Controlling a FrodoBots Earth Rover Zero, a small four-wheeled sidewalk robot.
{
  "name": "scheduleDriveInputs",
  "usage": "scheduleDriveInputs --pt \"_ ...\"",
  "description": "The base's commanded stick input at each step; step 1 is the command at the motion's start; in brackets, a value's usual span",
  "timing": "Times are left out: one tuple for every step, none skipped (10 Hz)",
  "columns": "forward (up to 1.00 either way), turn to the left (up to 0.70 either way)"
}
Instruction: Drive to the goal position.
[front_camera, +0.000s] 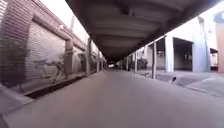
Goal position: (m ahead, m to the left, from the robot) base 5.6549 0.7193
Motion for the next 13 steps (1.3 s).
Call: scheduleDriveInputs --pt "0.7 0.0" --pt "0.7 0.0" --pt "0.7 0.0" --pt "0.7 0.0" --pt "0.7 0.0" --pt "0.7 0.0" --pt "0.7 0.0" --pt "0.7 0.0" --pt "0.7 0.0" --pt "0.7 0.0" --pt "0.7 0.0" --pt "0.7 0.0" --pt "0.7 0.0"
